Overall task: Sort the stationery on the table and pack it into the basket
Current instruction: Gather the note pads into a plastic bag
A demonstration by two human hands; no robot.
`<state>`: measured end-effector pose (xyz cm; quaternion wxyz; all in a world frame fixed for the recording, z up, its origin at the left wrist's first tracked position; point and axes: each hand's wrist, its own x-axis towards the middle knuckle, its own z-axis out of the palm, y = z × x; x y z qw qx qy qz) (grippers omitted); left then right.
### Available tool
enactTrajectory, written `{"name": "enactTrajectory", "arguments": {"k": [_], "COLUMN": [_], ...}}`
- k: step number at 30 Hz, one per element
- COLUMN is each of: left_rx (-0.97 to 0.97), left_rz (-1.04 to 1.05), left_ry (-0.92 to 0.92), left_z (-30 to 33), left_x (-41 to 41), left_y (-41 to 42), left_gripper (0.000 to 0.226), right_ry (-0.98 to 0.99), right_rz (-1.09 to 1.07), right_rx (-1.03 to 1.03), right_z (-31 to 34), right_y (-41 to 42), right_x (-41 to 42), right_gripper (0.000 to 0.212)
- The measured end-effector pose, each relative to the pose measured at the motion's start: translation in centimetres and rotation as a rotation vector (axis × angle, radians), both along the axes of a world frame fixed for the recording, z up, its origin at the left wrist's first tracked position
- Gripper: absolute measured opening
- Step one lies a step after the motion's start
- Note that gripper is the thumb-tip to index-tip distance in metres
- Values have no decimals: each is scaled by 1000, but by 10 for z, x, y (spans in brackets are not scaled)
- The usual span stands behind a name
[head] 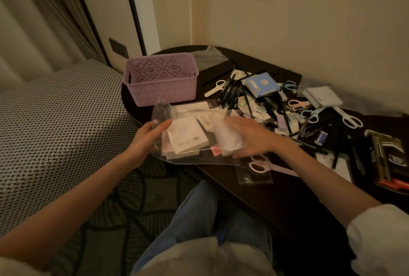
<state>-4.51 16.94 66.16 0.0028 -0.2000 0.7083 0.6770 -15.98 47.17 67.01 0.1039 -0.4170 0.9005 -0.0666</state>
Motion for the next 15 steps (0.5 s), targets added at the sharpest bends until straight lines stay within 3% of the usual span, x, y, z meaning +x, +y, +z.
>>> {"name": "enactTrajectory", "arguments": {"k": [4,8,15], "left_rx": [-30,-91,-143], "left_rz": [19,38,93], "left_ry": [61,72,116], "left_z": [5,5,14], "left_x": [-3,-8,-17], "left_y": [9,10,17], "left_gripper": [42,47,34], "right_ry": [17,8,-115], "right_rz": [-10,-20,-13], "right_rx": [-79,-77,-260], "right_z": [8,3,-13], "right_y": [-15,-30,-34], "right_x": [7,20,27], "right_gripper": [96,92,105]}}
